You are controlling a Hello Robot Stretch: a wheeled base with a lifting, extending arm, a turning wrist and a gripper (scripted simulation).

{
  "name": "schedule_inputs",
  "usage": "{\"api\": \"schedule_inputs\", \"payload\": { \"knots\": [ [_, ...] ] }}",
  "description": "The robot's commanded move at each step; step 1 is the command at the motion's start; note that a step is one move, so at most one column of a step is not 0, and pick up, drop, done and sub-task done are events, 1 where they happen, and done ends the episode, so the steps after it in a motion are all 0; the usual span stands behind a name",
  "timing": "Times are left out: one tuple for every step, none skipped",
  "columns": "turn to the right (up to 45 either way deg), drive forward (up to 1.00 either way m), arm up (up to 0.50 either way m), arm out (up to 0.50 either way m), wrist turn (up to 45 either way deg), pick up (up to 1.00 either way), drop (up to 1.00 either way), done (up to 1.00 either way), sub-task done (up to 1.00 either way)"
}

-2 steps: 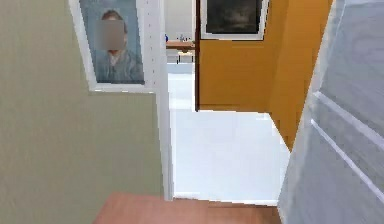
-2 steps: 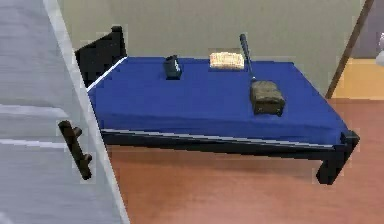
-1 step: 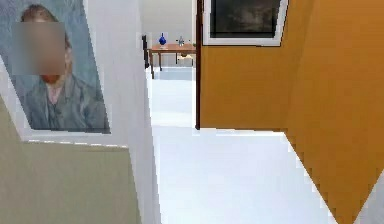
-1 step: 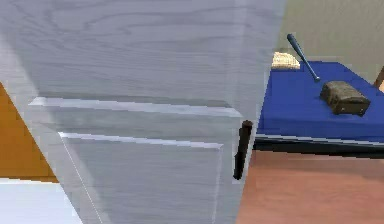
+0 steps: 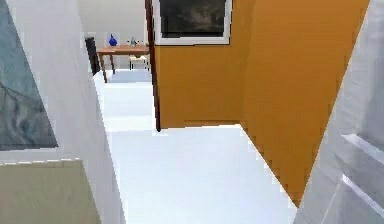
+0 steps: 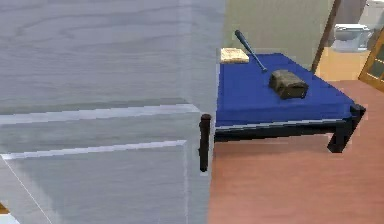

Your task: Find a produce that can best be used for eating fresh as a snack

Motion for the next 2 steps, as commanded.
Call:
{"api": "schedule_inputs", "payload": {
  "knots": [
    [0.0,0.45,0.00,0.00,0.0,0.00,0.00,0.00,0.00],
    [-3.0,0.00,0.00,0.00,0.0,0.00,0.00,0.00,0.00]
  ]
}}
